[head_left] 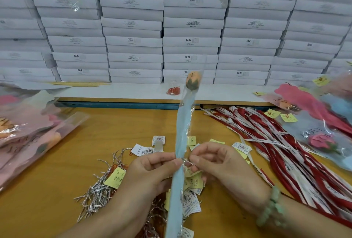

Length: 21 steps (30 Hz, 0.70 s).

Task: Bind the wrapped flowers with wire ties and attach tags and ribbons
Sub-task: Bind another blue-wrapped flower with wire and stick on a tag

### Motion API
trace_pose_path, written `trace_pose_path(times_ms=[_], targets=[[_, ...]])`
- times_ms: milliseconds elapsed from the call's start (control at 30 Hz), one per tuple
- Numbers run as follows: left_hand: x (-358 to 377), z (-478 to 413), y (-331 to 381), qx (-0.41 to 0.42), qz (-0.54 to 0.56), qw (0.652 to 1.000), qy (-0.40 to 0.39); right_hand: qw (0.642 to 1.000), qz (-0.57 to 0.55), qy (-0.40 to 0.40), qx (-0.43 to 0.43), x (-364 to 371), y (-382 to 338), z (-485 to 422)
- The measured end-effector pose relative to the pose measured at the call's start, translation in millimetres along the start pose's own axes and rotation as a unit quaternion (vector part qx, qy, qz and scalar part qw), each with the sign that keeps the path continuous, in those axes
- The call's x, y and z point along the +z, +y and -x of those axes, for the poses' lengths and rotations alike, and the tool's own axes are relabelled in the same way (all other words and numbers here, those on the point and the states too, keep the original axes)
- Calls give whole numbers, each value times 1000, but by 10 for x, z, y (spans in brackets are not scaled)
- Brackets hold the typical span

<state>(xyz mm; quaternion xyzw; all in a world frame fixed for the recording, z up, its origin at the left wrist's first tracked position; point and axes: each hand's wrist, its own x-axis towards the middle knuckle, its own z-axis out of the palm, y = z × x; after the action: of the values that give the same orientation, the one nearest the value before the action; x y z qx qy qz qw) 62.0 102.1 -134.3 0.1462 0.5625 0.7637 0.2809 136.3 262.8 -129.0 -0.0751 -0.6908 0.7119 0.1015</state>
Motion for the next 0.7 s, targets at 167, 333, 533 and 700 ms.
trace_pose_path(times_ms=[167,333,533,700], targets=[[-55,-21,7,-4,5,1000,-8,996,69,0,-56,9,-12,14],[-64,-23,-17,-18,5,1000,-16,987,133,9,-93,25,29,31],[-45,-18,-31,-9,-3,1000,-14,990,121,-13,-65,25,-4,20],[-25,4,-30,7,-17,1000,-18,981,-105,-78,140,49,-36,-3]])
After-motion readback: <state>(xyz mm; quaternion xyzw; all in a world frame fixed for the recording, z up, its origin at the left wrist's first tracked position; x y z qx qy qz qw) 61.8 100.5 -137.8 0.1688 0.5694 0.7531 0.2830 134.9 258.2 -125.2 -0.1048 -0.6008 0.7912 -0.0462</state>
